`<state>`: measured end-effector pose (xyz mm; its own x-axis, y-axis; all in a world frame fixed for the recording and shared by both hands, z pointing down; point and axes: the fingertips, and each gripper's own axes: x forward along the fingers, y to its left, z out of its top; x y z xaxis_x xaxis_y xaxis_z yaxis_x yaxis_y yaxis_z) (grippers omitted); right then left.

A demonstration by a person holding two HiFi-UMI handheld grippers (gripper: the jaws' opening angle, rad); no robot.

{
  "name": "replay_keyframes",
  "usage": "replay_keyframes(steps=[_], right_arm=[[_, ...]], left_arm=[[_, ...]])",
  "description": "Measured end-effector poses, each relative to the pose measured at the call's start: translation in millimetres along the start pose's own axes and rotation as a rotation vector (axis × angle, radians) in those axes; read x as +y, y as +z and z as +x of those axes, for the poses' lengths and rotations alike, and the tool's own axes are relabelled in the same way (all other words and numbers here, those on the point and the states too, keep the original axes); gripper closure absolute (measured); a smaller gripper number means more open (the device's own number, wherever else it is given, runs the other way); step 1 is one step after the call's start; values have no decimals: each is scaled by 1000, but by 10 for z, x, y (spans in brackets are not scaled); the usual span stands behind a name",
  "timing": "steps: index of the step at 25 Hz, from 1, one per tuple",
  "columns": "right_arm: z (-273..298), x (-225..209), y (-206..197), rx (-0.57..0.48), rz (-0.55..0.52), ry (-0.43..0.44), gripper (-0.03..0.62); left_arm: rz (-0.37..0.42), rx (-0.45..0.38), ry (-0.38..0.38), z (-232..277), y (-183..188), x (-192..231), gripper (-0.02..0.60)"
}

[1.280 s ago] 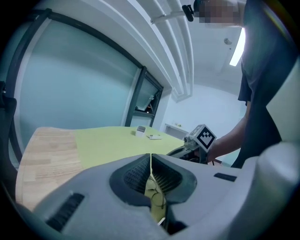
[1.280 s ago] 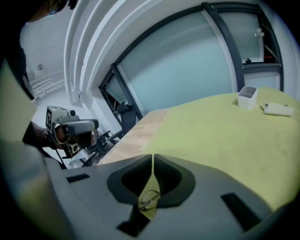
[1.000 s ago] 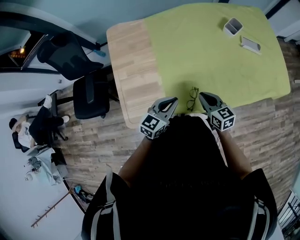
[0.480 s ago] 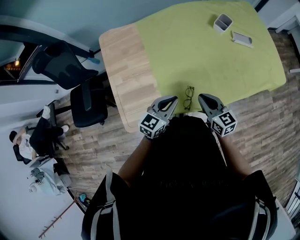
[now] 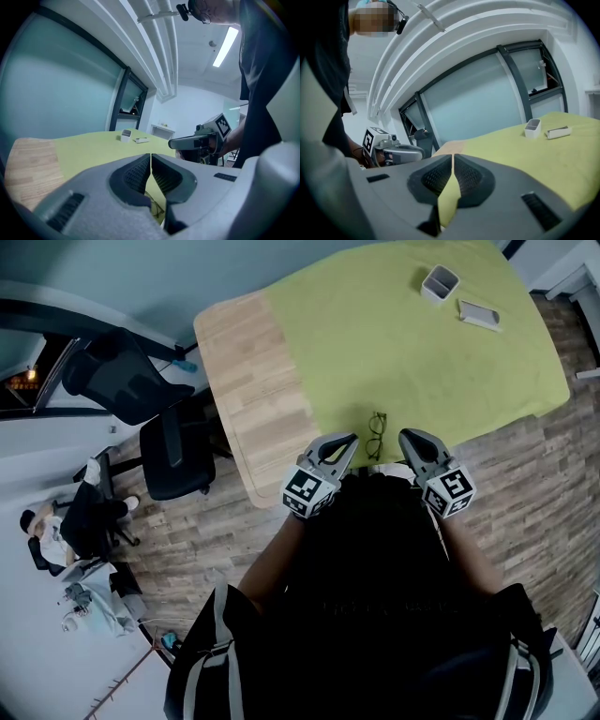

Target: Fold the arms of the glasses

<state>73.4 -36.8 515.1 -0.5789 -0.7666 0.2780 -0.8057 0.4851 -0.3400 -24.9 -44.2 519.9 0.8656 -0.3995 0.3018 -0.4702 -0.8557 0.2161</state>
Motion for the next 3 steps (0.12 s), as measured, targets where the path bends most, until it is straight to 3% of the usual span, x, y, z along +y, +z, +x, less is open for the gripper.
replay_keyframes(steps=[3], right_arm=[[-17,24,8,-9,11,6,562]], left_arm=[[3,-12,-3,4,-6,-14,557]])
